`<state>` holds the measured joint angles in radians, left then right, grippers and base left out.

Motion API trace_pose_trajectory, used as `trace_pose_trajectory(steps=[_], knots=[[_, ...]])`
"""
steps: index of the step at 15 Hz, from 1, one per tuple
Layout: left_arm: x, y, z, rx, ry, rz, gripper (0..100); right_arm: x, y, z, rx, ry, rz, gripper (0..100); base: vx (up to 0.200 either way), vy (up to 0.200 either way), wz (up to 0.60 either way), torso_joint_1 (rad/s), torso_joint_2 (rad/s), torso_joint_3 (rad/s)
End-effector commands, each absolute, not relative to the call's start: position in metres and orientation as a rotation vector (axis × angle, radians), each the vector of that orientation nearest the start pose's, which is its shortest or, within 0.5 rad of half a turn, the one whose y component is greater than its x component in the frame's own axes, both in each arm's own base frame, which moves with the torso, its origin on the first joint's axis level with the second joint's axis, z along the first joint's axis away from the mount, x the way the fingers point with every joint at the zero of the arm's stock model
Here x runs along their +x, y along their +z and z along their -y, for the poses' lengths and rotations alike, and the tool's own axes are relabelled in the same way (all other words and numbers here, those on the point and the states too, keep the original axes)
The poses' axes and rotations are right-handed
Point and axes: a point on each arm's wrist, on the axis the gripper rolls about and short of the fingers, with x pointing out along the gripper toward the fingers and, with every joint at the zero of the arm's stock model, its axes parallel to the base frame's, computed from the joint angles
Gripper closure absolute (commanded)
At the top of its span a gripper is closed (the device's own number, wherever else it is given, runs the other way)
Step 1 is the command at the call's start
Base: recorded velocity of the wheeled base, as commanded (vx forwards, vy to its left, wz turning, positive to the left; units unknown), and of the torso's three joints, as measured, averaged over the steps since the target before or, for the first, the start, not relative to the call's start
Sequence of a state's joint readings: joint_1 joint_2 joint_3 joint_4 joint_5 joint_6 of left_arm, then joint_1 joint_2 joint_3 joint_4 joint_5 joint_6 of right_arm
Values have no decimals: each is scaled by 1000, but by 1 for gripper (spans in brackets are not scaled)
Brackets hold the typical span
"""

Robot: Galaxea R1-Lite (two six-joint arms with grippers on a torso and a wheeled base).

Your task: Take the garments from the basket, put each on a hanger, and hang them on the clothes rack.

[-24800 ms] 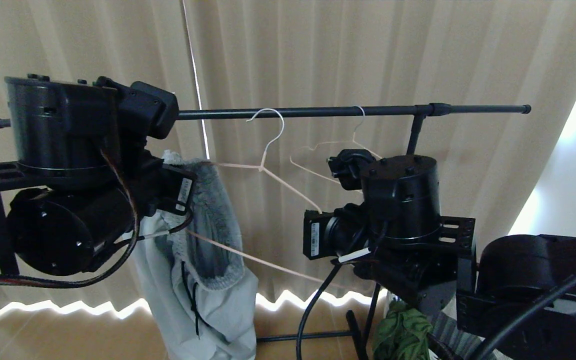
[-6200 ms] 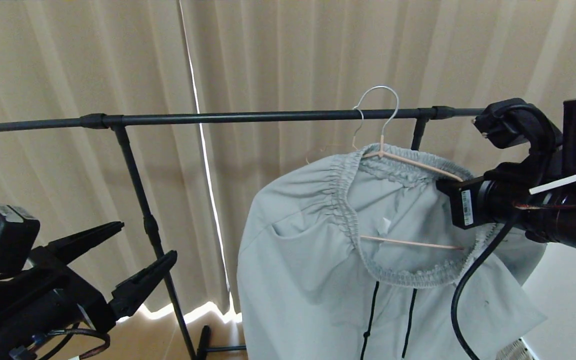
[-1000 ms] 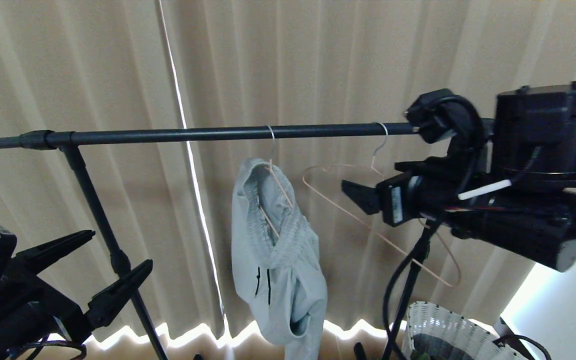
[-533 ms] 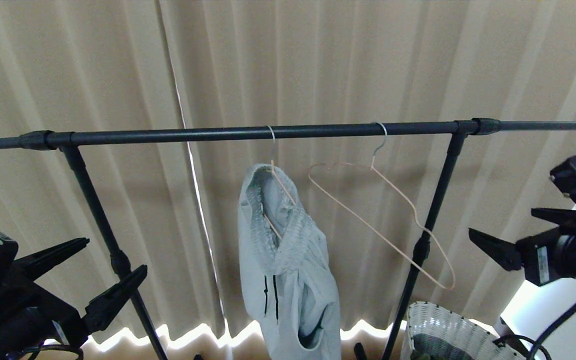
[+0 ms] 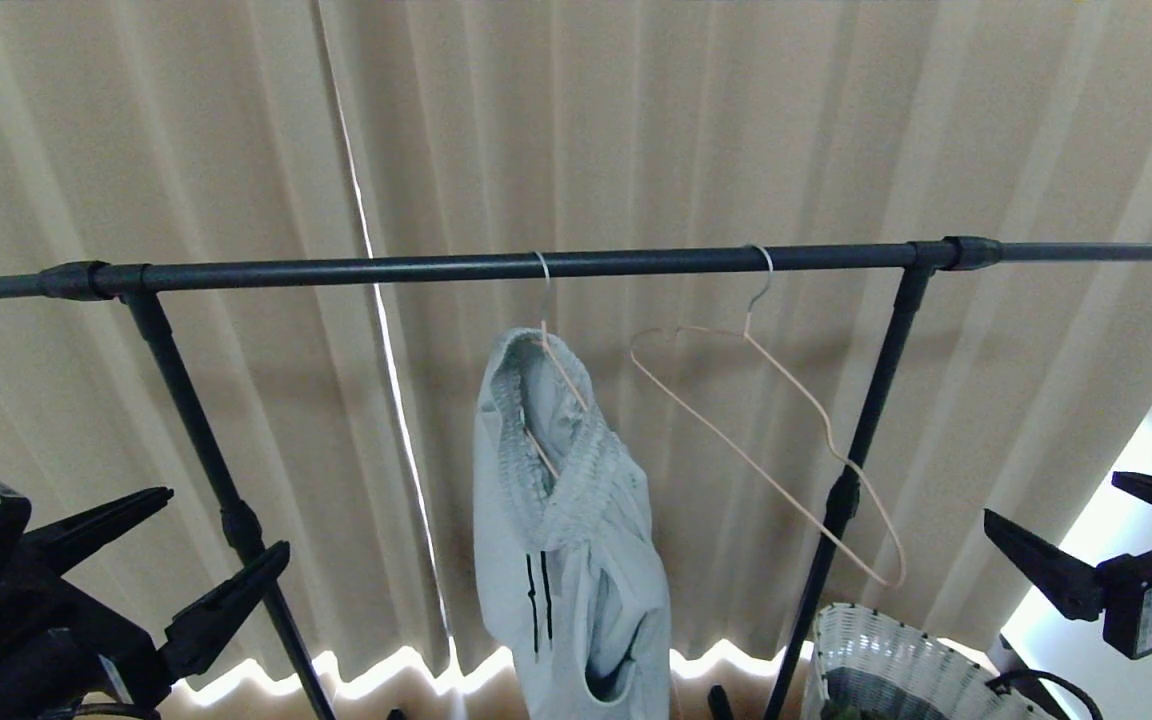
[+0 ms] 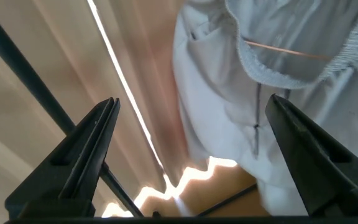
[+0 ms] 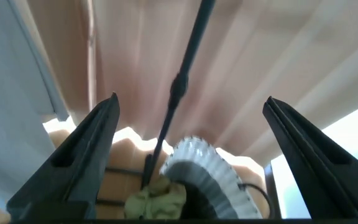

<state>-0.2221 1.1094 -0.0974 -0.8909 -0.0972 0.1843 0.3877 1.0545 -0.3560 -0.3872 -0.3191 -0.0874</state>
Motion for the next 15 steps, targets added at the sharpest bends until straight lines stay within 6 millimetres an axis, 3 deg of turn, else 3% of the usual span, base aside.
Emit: trace_pose_trajectory(steps=[1,9,15], knots=[[119,146,28,192,-319,-98,0,115,149,-40,-223,90,-332,0,-200,0,0,2,2,2],[114,146,26,188,-311,-83,0,111,141,-38,-218,103,-324,0,-200,0,0,4,1,2],[114,144,25,183,-306,-96,0,108,134,-37,-226,103,-350,0,0,0,0,0,0,0]])
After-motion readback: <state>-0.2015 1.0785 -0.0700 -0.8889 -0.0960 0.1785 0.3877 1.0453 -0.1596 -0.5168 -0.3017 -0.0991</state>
